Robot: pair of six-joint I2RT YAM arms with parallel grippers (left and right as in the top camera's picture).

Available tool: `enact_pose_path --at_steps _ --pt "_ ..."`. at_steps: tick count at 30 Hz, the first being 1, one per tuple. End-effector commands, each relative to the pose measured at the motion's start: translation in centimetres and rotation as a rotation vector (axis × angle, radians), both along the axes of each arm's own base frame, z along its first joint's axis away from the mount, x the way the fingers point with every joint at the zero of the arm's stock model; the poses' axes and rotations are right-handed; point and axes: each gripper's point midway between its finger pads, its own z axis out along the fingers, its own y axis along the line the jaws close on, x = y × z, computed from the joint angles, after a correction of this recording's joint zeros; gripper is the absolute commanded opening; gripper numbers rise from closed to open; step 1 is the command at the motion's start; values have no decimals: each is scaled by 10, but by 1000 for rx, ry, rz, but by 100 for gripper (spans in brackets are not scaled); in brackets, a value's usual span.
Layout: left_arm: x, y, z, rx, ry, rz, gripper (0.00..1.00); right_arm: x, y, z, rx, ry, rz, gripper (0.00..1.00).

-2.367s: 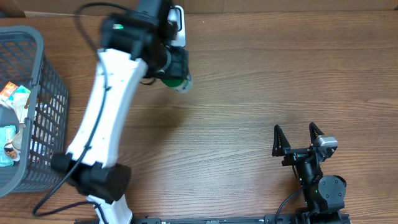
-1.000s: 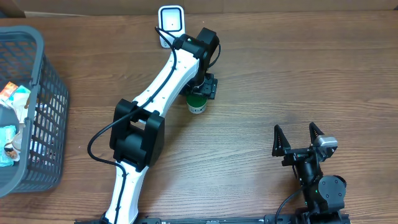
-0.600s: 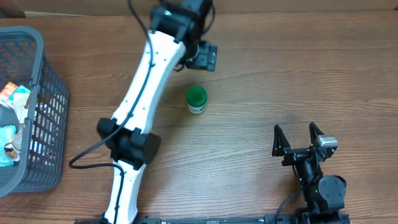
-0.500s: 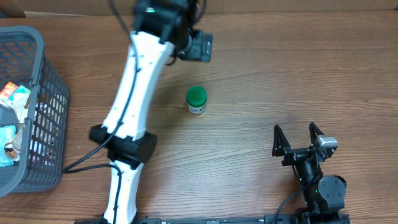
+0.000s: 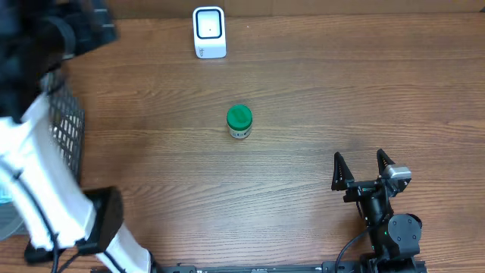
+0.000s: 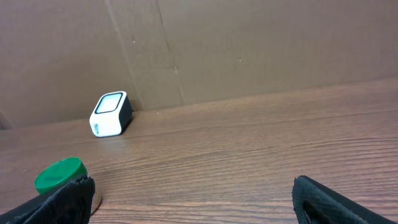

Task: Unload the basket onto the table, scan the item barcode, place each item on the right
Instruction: 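Open the left gripper and move it back over the basket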

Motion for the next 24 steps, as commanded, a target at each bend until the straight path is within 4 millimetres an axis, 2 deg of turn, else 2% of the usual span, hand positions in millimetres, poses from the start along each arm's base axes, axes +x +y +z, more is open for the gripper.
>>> enact_pose_path --at_steps 1,4,7,14,19,24 --pt "-21 50 10 -34 -37 131 100 0 0 -1 -3 -5 4 100" --pt "-32 92 0 -79 -9 231 100 0 0 -1 -3 -5 4 100" --pt "-44 129 -23 -110 63 336 100 0 0 -1 -3 -5 4 100" --pt "-81 196 -81 -154 260 553 100 0 0 -1 -3 -5 4 100" --pt "-105 233 -110 -187 327 618 100 0 0 -1 -3 -5 4 100" --pt "-105 249 -144 -245 345 522 100 0 0 -1 -3 -5 4 100"
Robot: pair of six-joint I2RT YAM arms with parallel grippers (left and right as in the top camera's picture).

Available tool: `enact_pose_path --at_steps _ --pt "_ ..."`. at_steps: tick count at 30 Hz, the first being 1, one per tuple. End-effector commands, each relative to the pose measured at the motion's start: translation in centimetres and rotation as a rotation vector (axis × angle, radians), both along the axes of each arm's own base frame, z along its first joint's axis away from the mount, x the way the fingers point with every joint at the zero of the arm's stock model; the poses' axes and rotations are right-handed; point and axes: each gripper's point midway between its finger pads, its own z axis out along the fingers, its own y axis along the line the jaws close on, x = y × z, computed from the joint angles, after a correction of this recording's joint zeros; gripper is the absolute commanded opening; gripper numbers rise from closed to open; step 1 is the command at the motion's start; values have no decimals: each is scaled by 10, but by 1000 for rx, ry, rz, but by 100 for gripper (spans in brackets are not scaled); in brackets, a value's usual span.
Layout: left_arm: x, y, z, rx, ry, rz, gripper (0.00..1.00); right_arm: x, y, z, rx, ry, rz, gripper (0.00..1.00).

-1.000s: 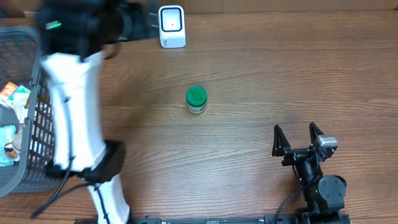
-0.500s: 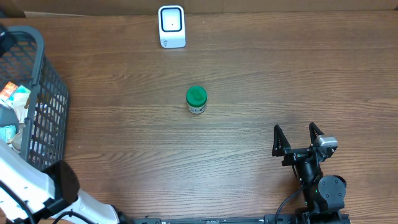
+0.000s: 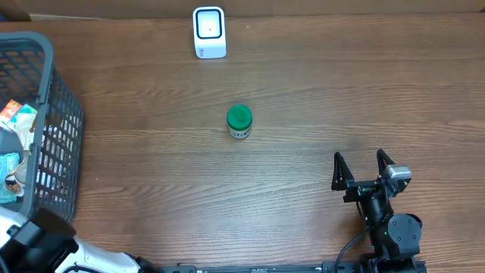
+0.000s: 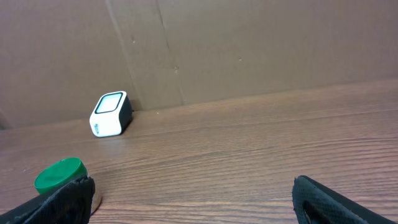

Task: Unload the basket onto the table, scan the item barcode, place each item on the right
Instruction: 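Open the left gripper and move it back over the basket, then reach into the basket and grasp the brown-and-white Pantree bag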

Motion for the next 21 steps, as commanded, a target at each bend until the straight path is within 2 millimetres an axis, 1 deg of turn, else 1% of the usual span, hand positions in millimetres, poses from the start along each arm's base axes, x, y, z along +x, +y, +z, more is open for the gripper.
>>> enact_pose_path --at_steps 1,3,6,7,11,17,19,21 --pt "4 3 -25 -53 -2 -107 100 0 0 -1 -3 -6 3 100" --pt "4 7 -44 -69 15 -138 100 0 0 -1 -3 -6 3 100" --pt "8 7 -71 -72 51 -246 94 0 0 -1 -3 -6 3 100" --pt "8 7 -78 -78 58 -256 93 0 0 -1 -3 -6 3 100" --pt "14 7 -112 -112 59 -289 93 0 0 -1 -3 -6 3 100" --pt "16 15 -157 -111 77 -282 93 0 0 -1 -3 -6 3 100" --pt "14 21 -172 -92 98 -272 100 0 0 -1 -3 -6 3 100" --pt "16 24 -186 -74 96 -272 100 0 0 -1 -3 -6 3 100"
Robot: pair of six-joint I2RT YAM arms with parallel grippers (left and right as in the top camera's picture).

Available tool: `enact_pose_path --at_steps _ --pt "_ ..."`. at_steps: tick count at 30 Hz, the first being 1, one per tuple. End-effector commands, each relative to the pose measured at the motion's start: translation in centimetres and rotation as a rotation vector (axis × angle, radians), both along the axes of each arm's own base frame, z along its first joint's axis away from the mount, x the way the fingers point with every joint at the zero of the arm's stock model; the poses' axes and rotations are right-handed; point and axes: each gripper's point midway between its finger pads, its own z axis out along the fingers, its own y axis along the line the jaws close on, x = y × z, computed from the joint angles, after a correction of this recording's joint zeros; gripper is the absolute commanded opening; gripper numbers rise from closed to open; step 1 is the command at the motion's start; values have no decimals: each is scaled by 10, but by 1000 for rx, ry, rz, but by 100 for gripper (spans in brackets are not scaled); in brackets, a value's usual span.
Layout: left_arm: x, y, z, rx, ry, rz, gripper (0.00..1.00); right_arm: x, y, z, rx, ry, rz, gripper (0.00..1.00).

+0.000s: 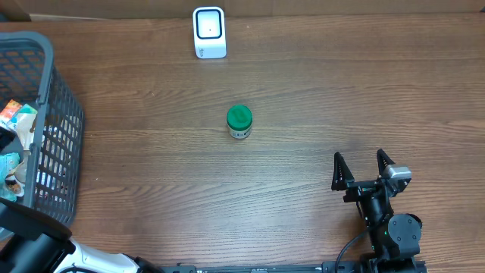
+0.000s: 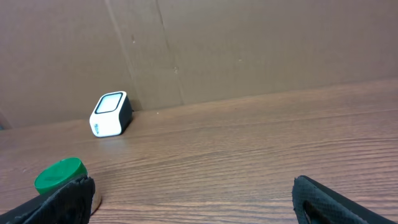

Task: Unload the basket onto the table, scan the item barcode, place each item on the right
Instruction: 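Reach into the basket and grasp the brown-and-white Pantree bag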

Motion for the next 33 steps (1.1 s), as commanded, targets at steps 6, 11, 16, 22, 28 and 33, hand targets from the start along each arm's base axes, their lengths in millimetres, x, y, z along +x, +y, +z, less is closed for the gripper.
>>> enact_pose_path --at_steps 6,11,16,22,28,33 --pt "15 -1 -52 63 -32 -93 97 0 0 -1 -3 -6 4 100" --pt "25 -4 -66 106 -47 -140 90 0 0 -1 -3 -6 3 100" --pt "19 -1 -80 157 18 -131 87 0 0 -1 -3 -6 3 100" --pt "17 0 -92 151 47 -129 82 0 0 -1 -3 -6 4 100" --pt "19 -6 -108 98 50 -144 79 0 0 -1 -3 -6 3 100" --pt "22 -18 -129 41 71 -169 75 0 0 -1 -3 -6 3 100"
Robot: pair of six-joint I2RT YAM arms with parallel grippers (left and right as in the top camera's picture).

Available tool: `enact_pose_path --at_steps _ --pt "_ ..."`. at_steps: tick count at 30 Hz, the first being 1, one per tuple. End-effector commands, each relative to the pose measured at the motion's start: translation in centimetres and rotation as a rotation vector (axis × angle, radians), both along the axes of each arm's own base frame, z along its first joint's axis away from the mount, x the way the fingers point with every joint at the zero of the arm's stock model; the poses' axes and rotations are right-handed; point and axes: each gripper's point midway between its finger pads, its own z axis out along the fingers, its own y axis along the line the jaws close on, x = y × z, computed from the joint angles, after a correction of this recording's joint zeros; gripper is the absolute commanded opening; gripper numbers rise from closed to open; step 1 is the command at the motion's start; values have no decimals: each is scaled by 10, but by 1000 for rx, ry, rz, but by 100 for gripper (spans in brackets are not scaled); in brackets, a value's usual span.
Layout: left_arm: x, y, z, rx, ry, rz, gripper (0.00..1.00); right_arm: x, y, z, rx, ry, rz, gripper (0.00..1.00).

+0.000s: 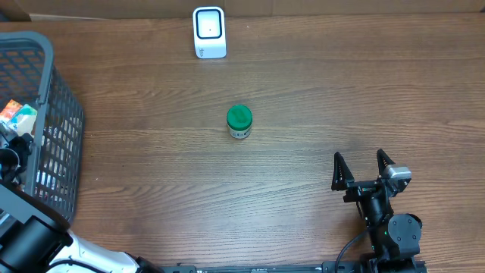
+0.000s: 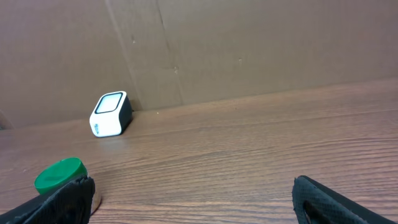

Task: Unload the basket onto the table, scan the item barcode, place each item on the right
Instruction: 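Reach into the basket and grasp the brown-and-white Pantree bag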

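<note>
A small jar with a green lid (image 1: 239,121) stands upright at the middle of the table; in the right wrist view the green lid (image 2: 59,175) peeks out behind my left-hand finger (image 2: 62,202). The white barcode scanner (image 1: 209,32) sits at the far edge, window up, and the same scanner (image 2: 111,114) shows against the cardboard wall. My right gripper (image 1: 364,168) rests open near the front right, nothing between its fingers, well short of the jar. My left arm (image 1: 26,239) comes up from the bottom-left corner; its dark end (image 1: 7,155) lies inside the basket at the frame edge, its jaws unreadable.
A grey wire basket (image 1: 64,129) holding several packets stands at the left edge. A brown cardboard wall (image 2: 249,50) closes off the far side behind the scanner.
My left arm has shifted a little along the left edge, its dark end now slightly lower in the basket. Jar, scanner and right gripper have not moved.
At first my left arm loomed high over the basket, hiding most of it. Then it sat low in the bottom-left corner, with the basket uncovered. After that its end showed inside the basket at the left edge, as now. The right gripper stayed open and still.
</note>
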Motion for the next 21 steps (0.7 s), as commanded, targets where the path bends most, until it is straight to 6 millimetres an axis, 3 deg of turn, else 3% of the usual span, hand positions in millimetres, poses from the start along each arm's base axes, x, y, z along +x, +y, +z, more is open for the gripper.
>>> enact_pose_path --at_steps 1,4,9,11,16,21 --pt "2 -16 -26 -59 43 -43 73 0 0 -1 -3 -5 3 100" --pt "5 -19 -27 -61 45 -53 60 0 0 -1 -3 -5 3 100" --pt "6 -19 -26 -60 43 -55 17 0 0 -1 -3 -5 3 100" --pt "6 -19 -25 -57 41 -55 7 0 0 -1 -3 -5 3 100" --pt "9 -15 -10 -54 39 -54 4 0 0 -1 -3 -5 3 100" --pt "16 -7 25 -38 25 -55 4 0 0 -1 -3 -5 3 100"
